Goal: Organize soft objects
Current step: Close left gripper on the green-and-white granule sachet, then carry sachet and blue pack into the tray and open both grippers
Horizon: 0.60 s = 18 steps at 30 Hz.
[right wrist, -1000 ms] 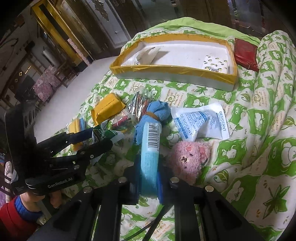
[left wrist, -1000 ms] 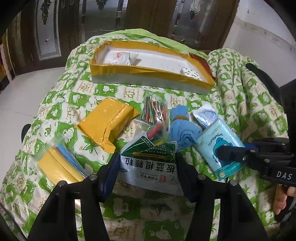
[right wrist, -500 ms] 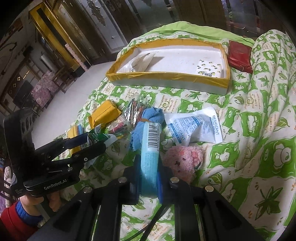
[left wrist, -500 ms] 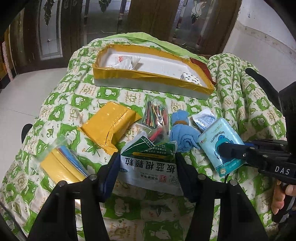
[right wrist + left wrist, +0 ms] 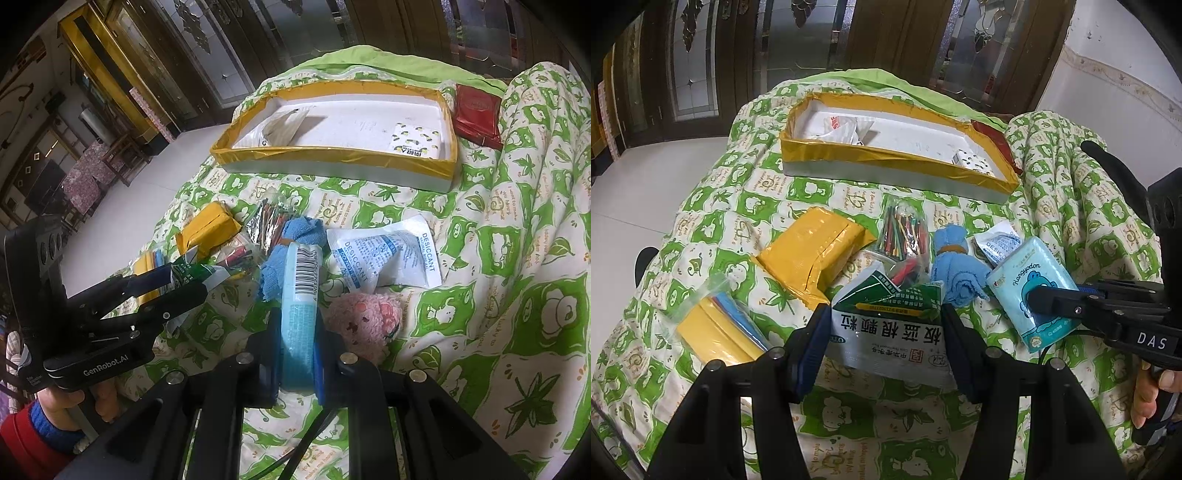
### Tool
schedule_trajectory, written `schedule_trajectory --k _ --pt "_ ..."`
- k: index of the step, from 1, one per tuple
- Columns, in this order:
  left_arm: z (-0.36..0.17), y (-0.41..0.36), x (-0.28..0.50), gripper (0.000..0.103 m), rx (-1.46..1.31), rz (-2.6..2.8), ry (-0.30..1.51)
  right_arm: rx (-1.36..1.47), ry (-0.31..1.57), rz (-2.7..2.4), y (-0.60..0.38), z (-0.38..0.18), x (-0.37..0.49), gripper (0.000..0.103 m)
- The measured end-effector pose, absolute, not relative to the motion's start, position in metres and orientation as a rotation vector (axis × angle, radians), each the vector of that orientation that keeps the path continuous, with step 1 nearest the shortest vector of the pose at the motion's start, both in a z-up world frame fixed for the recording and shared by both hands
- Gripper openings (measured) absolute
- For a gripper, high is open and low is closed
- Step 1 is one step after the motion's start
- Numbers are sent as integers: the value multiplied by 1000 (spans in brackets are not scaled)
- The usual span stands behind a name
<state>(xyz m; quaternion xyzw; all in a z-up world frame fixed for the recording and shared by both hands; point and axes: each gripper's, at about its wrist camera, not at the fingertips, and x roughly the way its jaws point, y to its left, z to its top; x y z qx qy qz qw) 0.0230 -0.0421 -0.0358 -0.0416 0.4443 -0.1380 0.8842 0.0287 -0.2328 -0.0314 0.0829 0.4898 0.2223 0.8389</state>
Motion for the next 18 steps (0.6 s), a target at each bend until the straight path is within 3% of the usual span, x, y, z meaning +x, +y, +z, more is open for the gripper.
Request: schedule_trajectory --k 18 --pt "-18 -45 28 58 -93 -292 888 147 991 453 -232 -20 28 15"
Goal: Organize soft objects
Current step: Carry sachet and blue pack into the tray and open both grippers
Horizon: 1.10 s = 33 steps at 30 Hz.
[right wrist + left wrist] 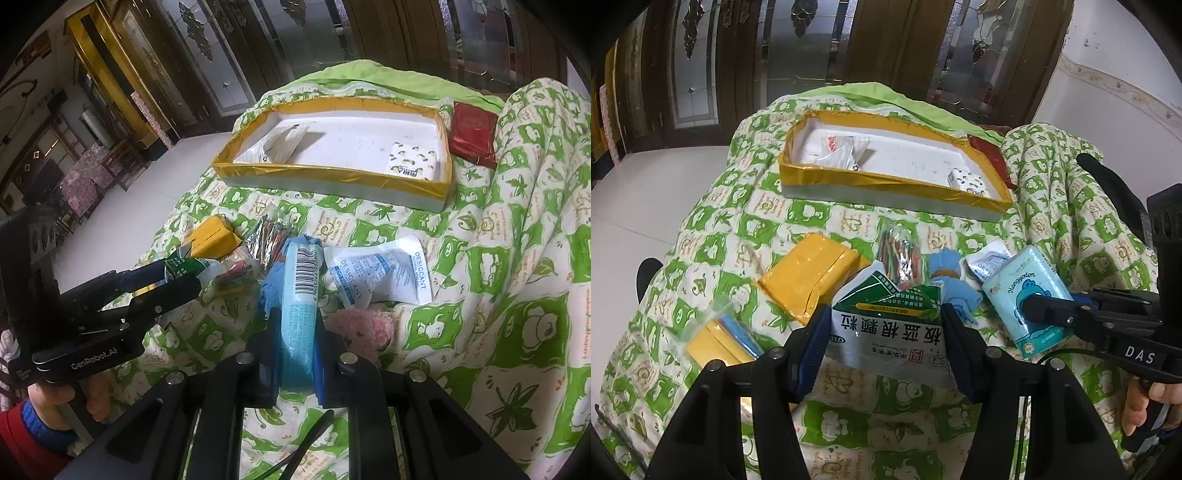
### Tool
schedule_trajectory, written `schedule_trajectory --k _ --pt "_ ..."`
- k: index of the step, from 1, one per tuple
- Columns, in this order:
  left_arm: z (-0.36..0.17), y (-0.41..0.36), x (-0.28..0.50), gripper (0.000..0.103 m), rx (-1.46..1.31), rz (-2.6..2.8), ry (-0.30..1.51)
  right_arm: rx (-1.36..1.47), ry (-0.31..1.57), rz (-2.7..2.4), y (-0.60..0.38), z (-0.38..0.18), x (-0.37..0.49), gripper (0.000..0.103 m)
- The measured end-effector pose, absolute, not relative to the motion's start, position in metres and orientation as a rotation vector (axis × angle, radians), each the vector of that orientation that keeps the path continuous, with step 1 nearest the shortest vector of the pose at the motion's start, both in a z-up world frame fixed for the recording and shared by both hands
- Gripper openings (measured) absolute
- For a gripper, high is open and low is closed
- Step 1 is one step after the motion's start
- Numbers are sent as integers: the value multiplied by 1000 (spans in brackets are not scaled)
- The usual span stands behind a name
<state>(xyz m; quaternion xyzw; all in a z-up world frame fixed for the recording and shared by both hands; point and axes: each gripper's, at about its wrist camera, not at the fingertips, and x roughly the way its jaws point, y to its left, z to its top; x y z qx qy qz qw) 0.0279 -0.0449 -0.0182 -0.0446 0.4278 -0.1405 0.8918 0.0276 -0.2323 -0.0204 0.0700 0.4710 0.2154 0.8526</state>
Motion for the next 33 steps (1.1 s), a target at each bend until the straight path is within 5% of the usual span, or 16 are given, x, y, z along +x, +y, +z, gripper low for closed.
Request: schedule_trajectory --k 33 --pt "31 -69 82 58 -64 -303 778 105 932 406 -241 8 49 15"
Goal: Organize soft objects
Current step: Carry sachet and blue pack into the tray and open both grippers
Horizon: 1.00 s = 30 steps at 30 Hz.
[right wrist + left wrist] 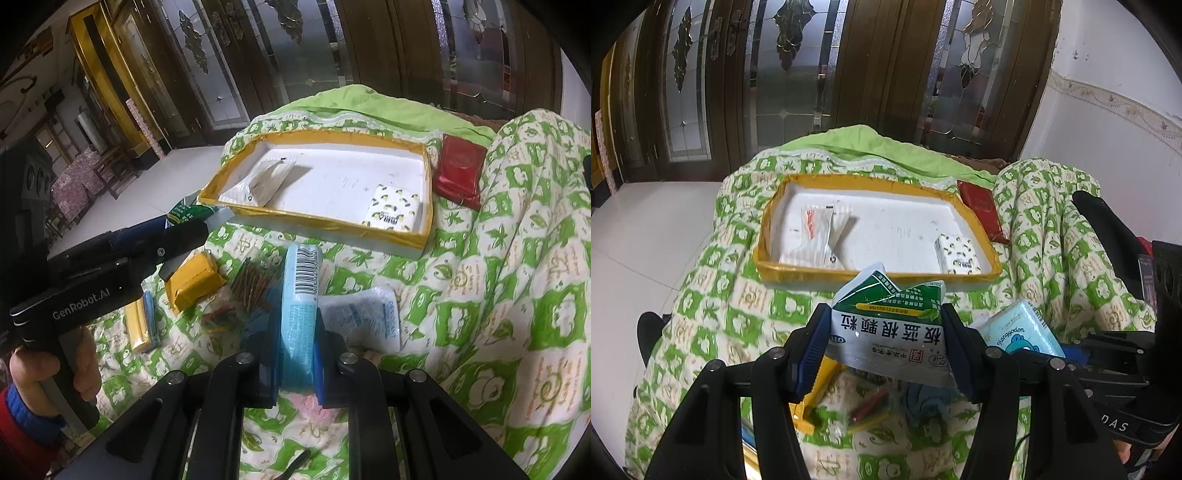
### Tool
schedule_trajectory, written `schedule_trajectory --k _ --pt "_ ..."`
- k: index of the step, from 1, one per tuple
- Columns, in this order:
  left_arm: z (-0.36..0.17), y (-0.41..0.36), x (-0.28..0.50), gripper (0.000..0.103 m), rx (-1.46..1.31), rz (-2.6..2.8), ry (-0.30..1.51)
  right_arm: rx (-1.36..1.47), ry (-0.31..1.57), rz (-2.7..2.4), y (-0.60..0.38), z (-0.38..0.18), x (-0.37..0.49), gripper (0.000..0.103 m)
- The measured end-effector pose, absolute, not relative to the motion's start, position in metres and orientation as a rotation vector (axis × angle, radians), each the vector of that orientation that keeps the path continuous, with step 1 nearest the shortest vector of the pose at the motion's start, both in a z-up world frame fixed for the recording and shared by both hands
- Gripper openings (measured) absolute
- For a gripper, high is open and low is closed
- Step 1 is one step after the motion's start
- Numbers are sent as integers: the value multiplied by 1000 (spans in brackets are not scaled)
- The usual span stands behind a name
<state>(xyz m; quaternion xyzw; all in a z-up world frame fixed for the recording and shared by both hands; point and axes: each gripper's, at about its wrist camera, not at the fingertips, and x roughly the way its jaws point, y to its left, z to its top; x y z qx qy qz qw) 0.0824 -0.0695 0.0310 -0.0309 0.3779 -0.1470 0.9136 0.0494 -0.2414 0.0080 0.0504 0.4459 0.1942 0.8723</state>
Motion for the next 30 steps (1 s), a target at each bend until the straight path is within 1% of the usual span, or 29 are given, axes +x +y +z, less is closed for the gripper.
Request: schedule_trajectory --k 9,23,30 --pt "29 -68 91 58 -69 -296 781 88 911 400 -239 19 64 15" --pt "31 -65 100 59 -62 -276 775 84 918 399 -238 15 72 15" --pt "33 -65 110 59 -50 -267 776 85 905 399 -238 22 82 15"
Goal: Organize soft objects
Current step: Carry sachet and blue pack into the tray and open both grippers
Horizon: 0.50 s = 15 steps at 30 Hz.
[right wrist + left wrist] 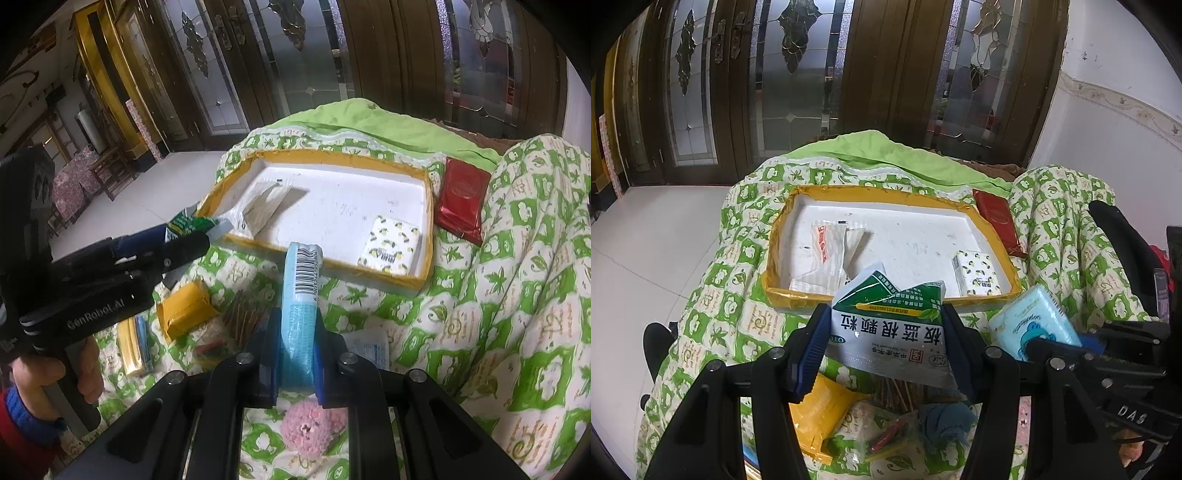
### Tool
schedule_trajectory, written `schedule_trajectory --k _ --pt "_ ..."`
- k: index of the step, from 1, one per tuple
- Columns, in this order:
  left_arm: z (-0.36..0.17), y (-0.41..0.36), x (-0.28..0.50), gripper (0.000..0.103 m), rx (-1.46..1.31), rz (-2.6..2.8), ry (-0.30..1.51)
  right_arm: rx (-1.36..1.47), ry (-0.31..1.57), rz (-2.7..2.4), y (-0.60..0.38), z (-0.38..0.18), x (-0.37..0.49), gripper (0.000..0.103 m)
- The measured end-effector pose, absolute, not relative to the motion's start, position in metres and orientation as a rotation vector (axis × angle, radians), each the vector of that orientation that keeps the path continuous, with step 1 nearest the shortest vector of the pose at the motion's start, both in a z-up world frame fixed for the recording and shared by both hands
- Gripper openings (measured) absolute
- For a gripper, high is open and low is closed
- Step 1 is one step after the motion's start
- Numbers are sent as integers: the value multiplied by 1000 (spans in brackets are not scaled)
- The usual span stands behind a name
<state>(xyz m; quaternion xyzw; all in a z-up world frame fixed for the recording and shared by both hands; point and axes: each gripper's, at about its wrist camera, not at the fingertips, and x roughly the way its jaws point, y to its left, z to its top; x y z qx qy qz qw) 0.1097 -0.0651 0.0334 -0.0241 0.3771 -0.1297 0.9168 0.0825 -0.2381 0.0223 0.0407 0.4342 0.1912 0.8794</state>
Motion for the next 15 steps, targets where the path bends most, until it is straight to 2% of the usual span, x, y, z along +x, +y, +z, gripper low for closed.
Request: schedule_trajectory --k 9,15 --pt "35 -69 133 59 -37 -257 786 208 893 376 -254 35 126 15" --pt "32 -74 157 59 -35 -260 804 369 925 385 -268 24 170 15"
